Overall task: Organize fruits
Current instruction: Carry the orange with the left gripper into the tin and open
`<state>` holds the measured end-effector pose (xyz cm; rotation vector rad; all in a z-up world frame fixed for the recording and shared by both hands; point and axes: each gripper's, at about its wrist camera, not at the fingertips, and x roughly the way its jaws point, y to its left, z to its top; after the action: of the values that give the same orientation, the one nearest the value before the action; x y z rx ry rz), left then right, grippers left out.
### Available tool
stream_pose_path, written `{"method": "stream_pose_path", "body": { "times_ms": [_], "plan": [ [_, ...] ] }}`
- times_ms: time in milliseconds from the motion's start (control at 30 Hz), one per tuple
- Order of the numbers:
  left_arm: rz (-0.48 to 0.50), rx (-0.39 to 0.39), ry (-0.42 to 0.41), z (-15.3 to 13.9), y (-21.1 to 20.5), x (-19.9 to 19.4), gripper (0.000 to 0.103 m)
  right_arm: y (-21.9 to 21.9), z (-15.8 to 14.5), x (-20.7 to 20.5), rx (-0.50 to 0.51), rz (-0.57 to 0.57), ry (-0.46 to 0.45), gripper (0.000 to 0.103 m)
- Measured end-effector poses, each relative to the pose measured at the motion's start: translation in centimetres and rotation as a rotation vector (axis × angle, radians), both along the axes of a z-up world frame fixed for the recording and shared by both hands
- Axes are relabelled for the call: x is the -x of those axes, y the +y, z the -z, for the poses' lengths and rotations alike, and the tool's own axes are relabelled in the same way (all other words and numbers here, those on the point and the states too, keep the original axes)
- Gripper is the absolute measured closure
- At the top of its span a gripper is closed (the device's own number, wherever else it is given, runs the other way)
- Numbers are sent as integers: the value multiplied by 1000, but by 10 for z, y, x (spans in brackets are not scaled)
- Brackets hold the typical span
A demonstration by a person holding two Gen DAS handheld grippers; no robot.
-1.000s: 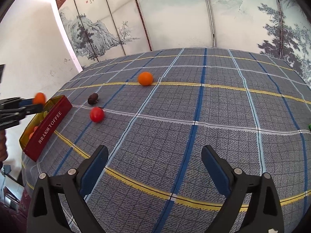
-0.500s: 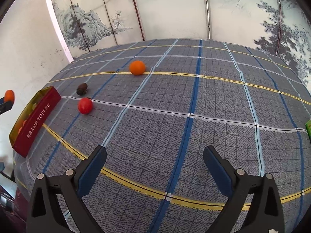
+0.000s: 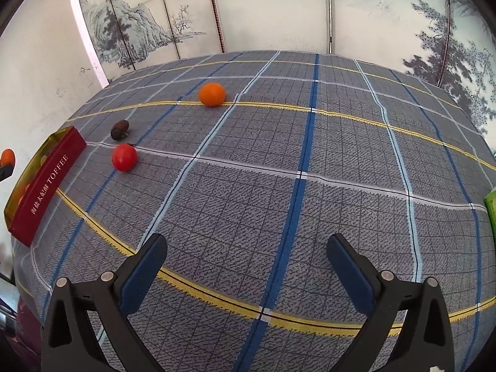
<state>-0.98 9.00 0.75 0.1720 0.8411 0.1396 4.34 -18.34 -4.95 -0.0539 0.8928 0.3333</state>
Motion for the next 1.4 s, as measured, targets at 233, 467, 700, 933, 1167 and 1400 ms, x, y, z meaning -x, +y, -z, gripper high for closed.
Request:
{"method": "stream_pose_path", "body": {
  "times_ms": [233,467,700,933,1167,1400],
  "plan": [
    [-38,3,34,14,17,-6,68,2,1,-1,17,-1,7,0],
    [-67,13,70,27,28,-12,67,5,2,-1,36,-3,11,0],
    [-69,12,90,34,30,-16,67,6,1,2,40,-2,-5,0],
    [-73,7,104,36,33,-19,66,27,-11,14,16,-74,-56,0],
    [-72,1,51,27,34,-11,34,68,-37,14,-43,-206,-124,0],
    [-68,18,30,19,32,-1,32,97,-37,-7,-38,-291,-110,0]
  ]
}}
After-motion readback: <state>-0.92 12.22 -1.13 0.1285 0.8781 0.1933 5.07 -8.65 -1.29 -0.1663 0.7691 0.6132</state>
